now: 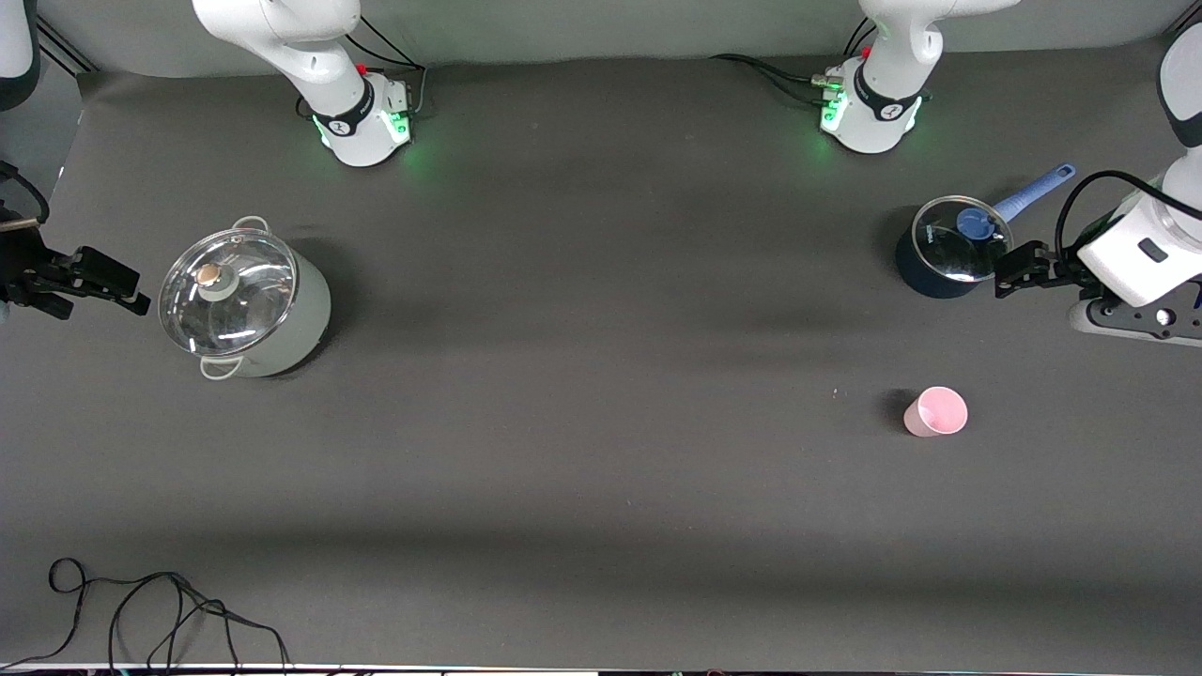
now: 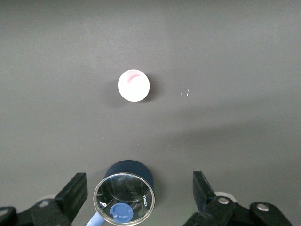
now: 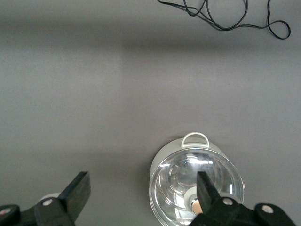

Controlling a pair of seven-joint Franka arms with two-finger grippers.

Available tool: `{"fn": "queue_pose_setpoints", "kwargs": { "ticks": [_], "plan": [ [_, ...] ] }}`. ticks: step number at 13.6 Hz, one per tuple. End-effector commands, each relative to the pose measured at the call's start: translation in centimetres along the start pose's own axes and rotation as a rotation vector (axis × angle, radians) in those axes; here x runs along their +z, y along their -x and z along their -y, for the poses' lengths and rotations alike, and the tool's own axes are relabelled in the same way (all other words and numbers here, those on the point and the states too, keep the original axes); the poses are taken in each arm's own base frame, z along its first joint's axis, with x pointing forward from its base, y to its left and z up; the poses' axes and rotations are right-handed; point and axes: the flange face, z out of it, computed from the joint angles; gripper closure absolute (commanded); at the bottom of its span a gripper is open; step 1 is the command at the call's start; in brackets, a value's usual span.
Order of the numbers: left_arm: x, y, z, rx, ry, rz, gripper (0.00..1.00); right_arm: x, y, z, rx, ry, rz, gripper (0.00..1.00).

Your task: Transfer pink cup from left to right arm

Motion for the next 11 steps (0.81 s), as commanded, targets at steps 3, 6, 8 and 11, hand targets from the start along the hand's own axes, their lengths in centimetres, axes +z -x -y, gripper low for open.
{"fn": "queue_pose_setpoints", "kwargs": {
  "ticks": [3, 6, 8, 11],
  "plan": [
    [-0.41, 0.02, 0.07, -0.007, 0.002, 0.012, 0.0, -0.3, -0.04, 0.02, -0.023, 0.01, 0.0, 0.0],
    [-0.41, 0.02, 0.07, -0.005, 0.002, 0.012, 0.0, -0.29, -0.05, 0.11, -0.024, 0.01, 0.0, 0.0],
    [-0.41, 0.02, 0.07, -0.005, 0.002, 0.012, 0.0, -0.3, -0.04, 0.02, -0.023, 0.01, 0.0, 0.0],
    [-0.32, 0.0, 0.24, 0.011, -0.013, 0.015, 0.0, -0.3, -0.04, 0.02, -0.023, 0.01, 0.0, 0.0]
  ]
}}
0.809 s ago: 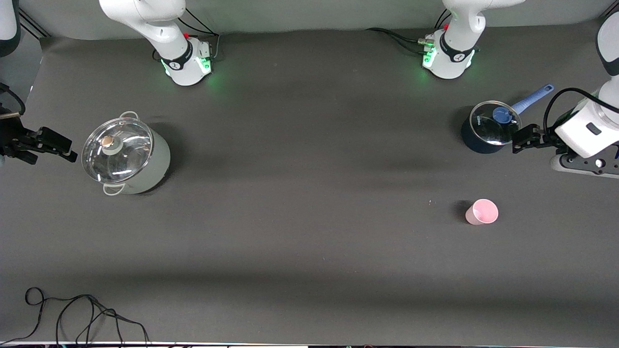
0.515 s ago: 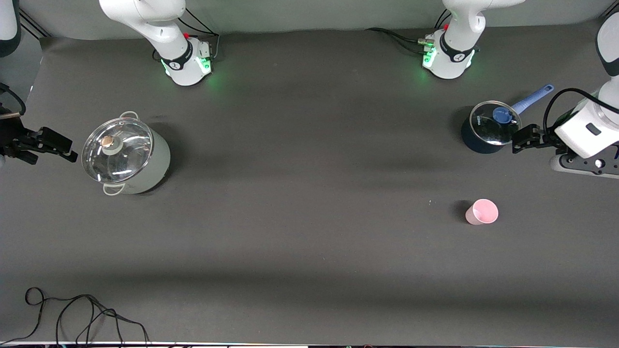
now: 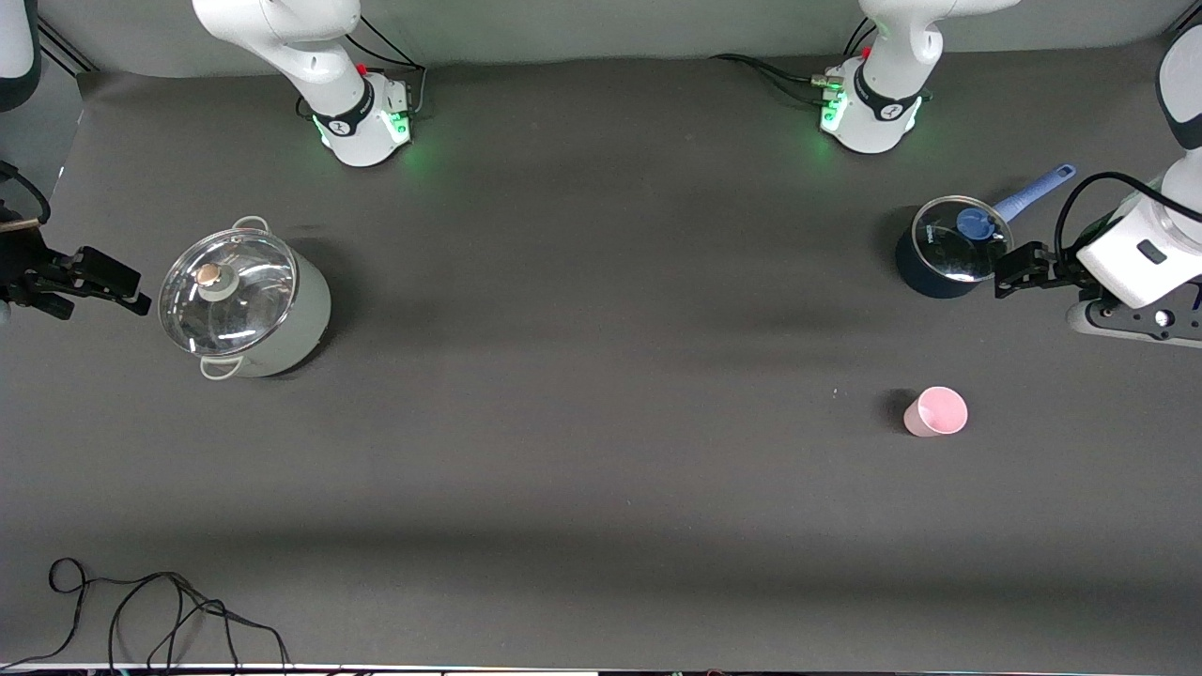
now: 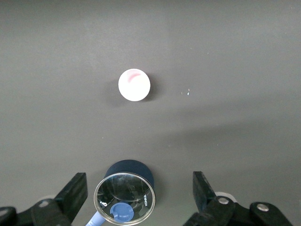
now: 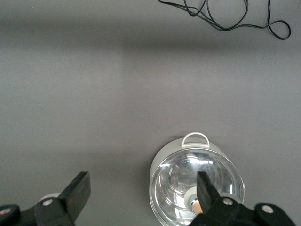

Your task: Transfer pink cup from left to right arm

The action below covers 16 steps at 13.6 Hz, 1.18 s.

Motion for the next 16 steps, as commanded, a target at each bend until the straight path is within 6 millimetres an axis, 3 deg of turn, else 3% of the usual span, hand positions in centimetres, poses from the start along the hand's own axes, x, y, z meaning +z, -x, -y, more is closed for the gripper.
{"fn": "queue_pose_setpoints", "kwargs": {
  "ticks": [1, 6, 8, 10, 13, 16],
  "plan": [
    [-0.5, 0.0, 0.2, 0.01, -0.011, 0.011, 0.0, -0.3, 0.0, 0.0, -0.022, 0.01, 0.0, 0.0],
    [-0.5, 0.0, 0.4, 0.061, -0.012, 0.01, 0.0, -0.2, -0.1, 0.1, -0.023, 0.01, 0.001, 0.0],
    [-0.4, 0.2, 2.7, 0.114, 0.007, 0.007, 0.0, -0.3, 0.0, 0.0, -0.022, 0.01, 0.0, 0.0],
    [-0.5, 0.2, 3.3, 0.218, 0.008, -0.002, 0.0, -0.2, -0.1, 0.0, -0.022, 0.01, 0.001, 0.0],
    [-0.7, 0.3, 5.9, 0.397, 0.005, -0.029, 0.0, -0.2, -0.1, 0.0, -0.022, 0.01, 0.001, 0.0],
    [0.1, 0.5, 10.4, 0.602, 0.073, -0.104, 0.0, -0.2, -0.1, 0.0, -0.022, 0.01, 0.001, 0.0]
  ]
}}
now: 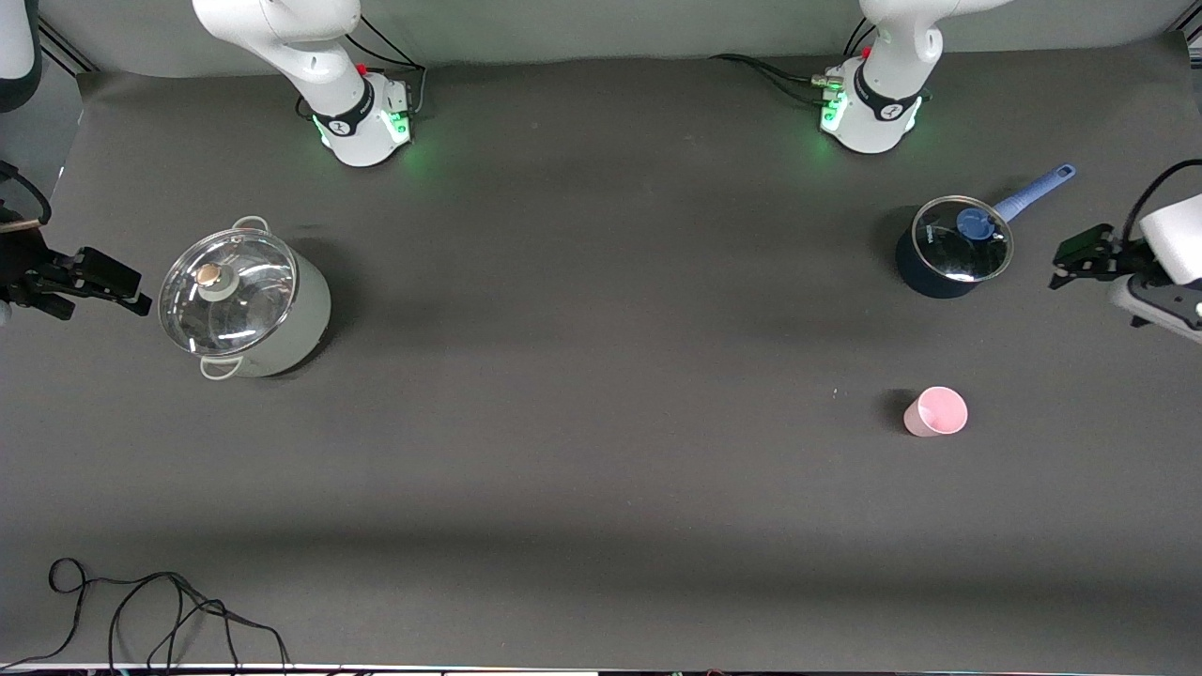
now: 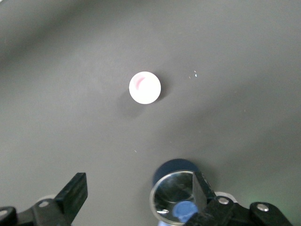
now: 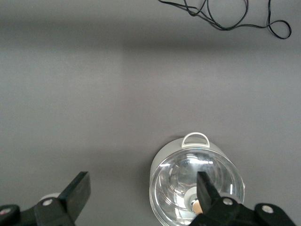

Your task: Transfer pink cup from left to right arm

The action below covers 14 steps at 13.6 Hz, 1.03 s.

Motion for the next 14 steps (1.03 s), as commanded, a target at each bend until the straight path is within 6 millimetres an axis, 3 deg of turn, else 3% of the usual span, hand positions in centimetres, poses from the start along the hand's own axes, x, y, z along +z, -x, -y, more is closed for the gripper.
{"fn": "queue_pose_setpoints", "kwargs": {
  "ticks": [1, 3, 6, 8, 11, 14],
  "plan": [
    [0.7, 2.6, 4.3, 0.152, 0.08, -0.103, 0.01, -0.4, -0.1, 0.1, -0.023, 0.01, -0.001, 0.0],
    [2.6, 4.9, 7.6, 0.231, 0.149, -0.184, 0.01, -0.4, 0.0, -0.1, -0.02, 0.011, -0.001, 0.0],
    [7.5, 8.5, 13.6, 0.405, 0.197, -0.359, 0.01, -0.5, 0.0, 0.0, -0.018, 0.01, -0.003, 0.0],
    [12.5, 11.4, 17.7, 0.489, 0.242, -0.524, 0.04, -0.6, 0.1, -0.2, -0.018, 0.011, -0.006, 0.0],
    [20.3, 13.0, 22.3, 0.615, 0.271, -0.698, 0.05, -0.7, 0.0, 0.0, -0.02, 0.01, -0.008, 0.0],
    [29.2, 12.9, 22.8, 0.677, 0.335, -0.909, 0.05, -0.7, 0.0, 0.0, -0.017, 0.01, -0.008, 0.0]
  ]
}}
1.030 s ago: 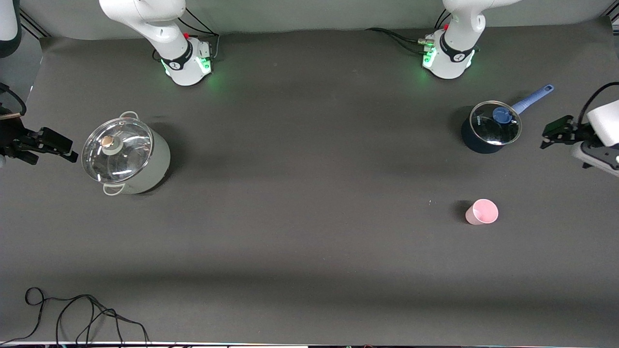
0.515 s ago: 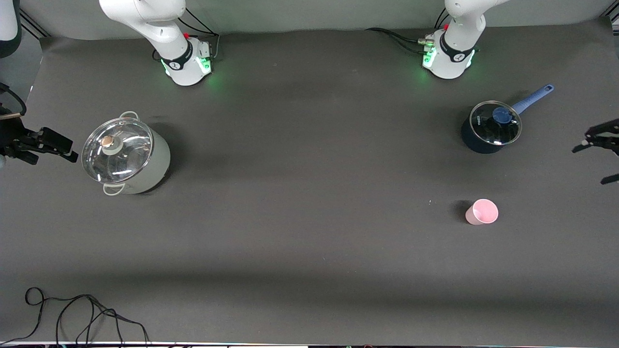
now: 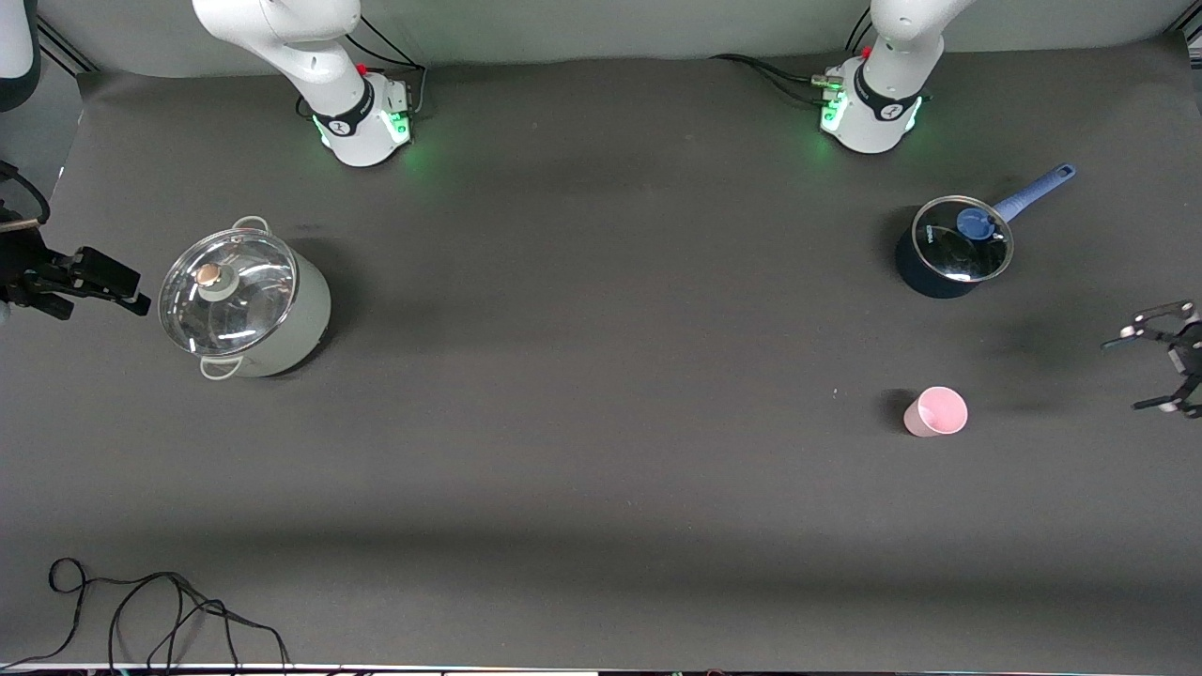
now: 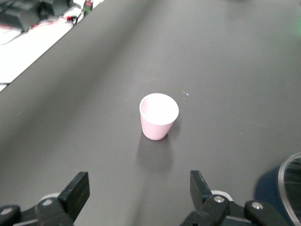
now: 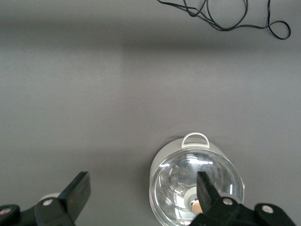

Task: Transfer pink cup from left to right arm
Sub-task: 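Move the left gripper down around the pink cup and close it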

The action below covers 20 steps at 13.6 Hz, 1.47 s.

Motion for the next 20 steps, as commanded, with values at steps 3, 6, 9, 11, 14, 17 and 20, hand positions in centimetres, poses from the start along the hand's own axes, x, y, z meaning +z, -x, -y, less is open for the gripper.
{"fn": "queue_pose_setpoints", "kwargs": {
  "ticks": [3, 6, 9, 11, 14, 17, 20],
  "plan": [
    [8.5, 5.5, 1.3, 0.144, 0.024, -0.272, 0.05, -0.8, 0.0, 0.1, -0.017, 0.005, -0.01, 0.0],
    [13.6, 8.4, 0.9, 0.195, 0.023, -0.378, 0.05, -0.8, -0.1, -0.1, -0.014, 0.005, -0.01, 0.0],
    [16.8, 10.6, 0.2, 0.205, 0.025, -0.435, 0.03, -0.5, -0.2, -0.1, -0.012, 0.005, -0.006, 0.0],
    [19.1, 12.2, -0.4, 0.181, 0.023, -0.486, 0.03, -0.6, -0.1, -0.4, -0.003, 0.005, -0.007, 0.0],
    [21.9, 11.7, -0.3, 0.184, 0.008, -0.541, 0.03, -0.9, 0.0, -0.3, 0.0, 0.007, -0.012, 0.0],
    [24.6, 11.1, -0.4, 0.172, 0.014, -0.583, 0.03, -0.9, 0.1, -0.3, -0.003, 0.014, -0.01, 0.0],
    [26.4, 10.1, -0.3, 0.187, 0.004, -0.612, 0.03, -0.8, 0.3, -0.3, -0.016, 0.018, 0.012, 0.0]
  ]
}}
